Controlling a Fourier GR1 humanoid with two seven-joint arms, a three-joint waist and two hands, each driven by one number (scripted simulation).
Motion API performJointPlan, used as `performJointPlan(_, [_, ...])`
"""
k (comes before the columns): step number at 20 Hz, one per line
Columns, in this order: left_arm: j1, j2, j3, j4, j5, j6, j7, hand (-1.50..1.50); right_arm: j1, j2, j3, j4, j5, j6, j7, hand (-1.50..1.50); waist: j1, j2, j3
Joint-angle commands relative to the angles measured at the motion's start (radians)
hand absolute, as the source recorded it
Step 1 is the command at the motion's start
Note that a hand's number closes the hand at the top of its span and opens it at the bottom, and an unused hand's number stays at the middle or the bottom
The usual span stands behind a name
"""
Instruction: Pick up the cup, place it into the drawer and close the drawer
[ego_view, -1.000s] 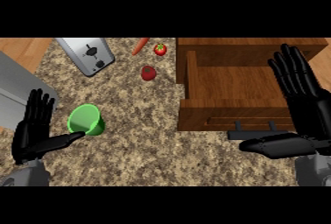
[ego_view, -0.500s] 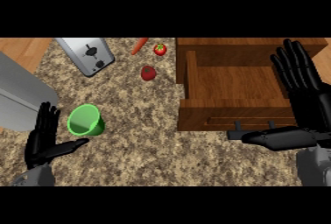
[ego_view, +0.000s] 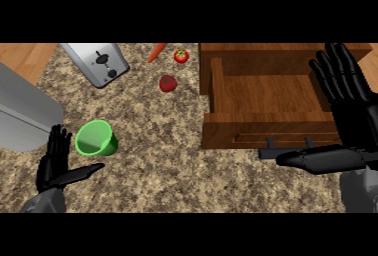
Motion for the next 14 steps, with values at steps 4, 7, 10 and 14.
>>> performJointPlan(4, [-0.045,0.040,0.021,0.188,-0.010,-0.046,-0.163,-1.50,-0.063,0.002,0.008,-0.027,-0.006,-0.027,0.080,-1.50,-0.005,0.003,-0.002])
performJointPlan(7, [-0.086,0.014,0.022,0.221,-0.018,0.003,-0.181,-1.50,0.009,0.010,0.024,-0.044,0.005,0.000,0.029,-1.50,-0.014,0.005,-0.002])
performJointPlan(10, [-0.075,-0.009,0.017,0.230,-0.027,0.004,-0.228,-1.50,-0.051,-0.038,-0.034,-0.009,-0.044,0.030,0.041,-1.50,-0.016,0.008,-0.003])
performJointPlan(14, [-0.080,0.011,0.002,0.238,-0.043,-0.027,-0.227,-1.50,0.013,0.015,0.002,-0.027,-0.012,0.002,0.007,-1.50,-0.015,0.006,-0.003])
